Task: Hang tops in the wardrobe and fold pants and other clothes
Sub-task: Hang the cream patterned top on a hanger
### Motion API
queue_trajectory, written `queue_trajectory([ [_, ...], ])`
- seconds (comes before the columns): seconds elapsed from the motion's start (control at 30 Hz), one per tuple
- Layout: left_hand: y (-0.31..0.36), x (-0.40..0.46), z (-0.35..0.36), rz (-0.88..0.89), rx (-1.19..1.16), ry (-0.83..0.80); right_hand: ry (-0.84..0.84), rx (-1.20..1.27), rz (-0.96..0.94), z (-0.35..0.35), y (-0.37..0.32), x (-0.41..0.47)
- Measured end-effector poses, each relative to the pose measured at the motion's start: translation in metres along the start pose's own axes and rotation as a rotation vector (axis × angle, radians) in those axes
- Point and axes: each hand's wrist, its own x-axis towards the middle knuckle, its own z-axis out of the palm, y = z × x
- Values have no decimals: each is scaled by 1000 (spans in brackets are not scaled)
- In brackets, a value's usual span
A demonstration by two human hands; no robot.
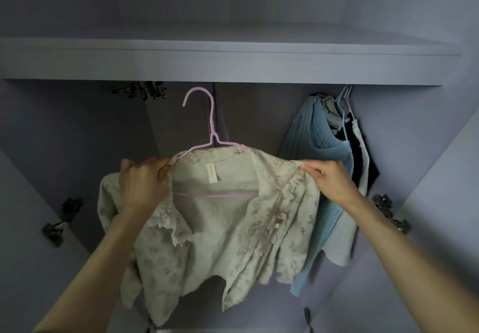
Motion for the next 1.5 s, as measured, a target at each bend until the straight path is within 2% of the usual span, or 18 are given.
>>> queue_trajectory([
  [0.07,0,-5,0,14,8,23,12,-168,-39,-4,-2,0],
  [0.1,1,-4,0,7,-6,36,-39,-278,-30,-3,-3,-1],
  [0.17,5,-2,-1,9,-30,50,-252,-413,48,0,-5,-2],
  [0.23,12,-2,0,55,-37,46,-382,-279,127,-2,-12,-1],
  [0.3,21,-5,3,64,-65,17,-361,-143,44,-3,-29,4],
  [0.4,33,-10,12,76,-110,-45,-378,-100,-58,8,-53,9],
  [0.53,49,-16,20,100,-160,-112,-323,102,-14,16,-60,0],
  [0.63,58,-24,25,92,-212,-147,-364,180,14,8,-56,-10],
  [0.77,72,-29,35,101,-322,-282,-428,254,93,-4,-45,-26],
  [0.9,93,-24,45,281,-293,-350,-277,324,305,-15,-21,-39],
  [1.07,118,-7,42,406,-225,-254,-152,401,522,-30,8,-43],
  [1.23,142,19,36,559,-106,-95,-33,431,575,-23,14,-33],
  [1.37,155,53,24,529,-73,79,13,486,567,-23,18,-11],
  [1.5,163,89,16,466,40,142,116,526,525,-23,21,22],
])
